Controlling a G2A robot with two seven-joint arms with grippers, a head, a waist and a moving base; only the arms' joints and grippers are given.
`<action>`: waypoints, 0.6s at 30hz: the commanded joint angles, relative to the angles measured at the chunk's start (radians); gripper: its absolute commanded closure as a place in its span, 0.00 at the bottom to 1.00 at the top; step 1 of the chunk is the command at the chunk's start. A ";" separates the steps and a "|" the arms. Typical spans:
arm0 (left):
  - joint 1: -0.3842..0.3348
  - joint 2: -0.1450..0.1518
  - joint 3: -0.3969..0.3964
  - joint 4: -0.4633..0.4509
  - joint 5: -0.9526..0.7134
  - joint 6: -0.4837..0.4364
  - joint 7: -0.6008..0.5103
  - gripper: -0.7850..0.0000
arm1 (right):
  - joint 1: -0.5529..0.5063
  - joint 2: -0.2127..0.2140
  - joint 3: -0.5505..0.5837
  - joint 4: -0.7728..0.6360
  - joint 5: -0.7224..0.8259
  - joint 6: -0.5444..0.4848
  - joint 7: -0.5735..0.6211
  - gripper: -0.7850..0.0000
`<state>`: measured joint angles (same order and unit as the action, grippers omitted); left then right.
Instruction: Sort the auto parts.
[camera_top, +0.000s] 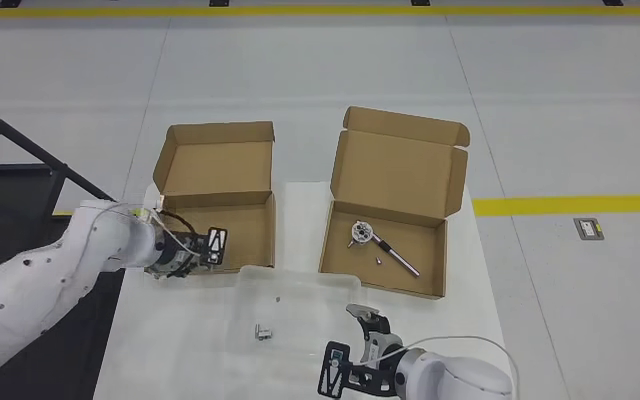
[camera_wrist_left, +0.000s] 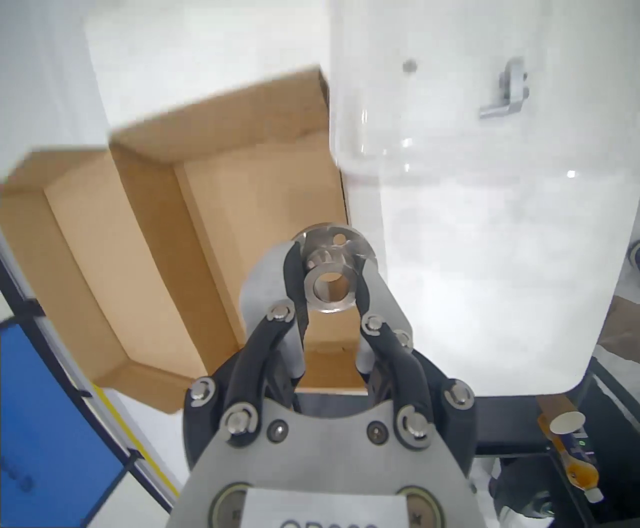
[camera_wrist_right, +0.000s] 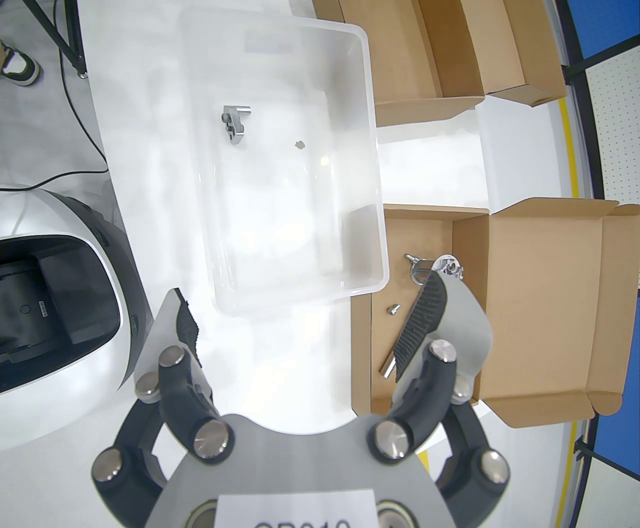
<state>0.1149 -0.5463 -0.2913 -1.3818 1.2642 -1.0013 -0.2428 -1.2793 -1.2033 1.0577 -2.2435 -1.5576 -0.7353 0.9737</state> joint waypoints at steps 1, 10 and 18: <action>0.025 0.016 -0.011 0.037 0.015 0.027 0.012 1.00 | 0.000 0.000 0.000 0.000 0.000 0.000 0.000 0.00; 0.066 -0.042 -0.009 0.238 0.127 0.155 0.132 1.00 | 0.000 0.000 0.000 0.000 0.000 0.000 0.000 0.00; 0.071 -0.139 -0.003 0.399 0.170 0.245 0.230 1.00 | 0.000 0.000 0.000 0.000 0.000 0.000 0.000 0.00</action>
<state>0.1859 -0.6729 -0.2941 -0.9999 1.4324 -0.7681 -0.0284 -1.2793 -1.2033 1.0577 -2.2435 -1.5576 -0.7353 0.9737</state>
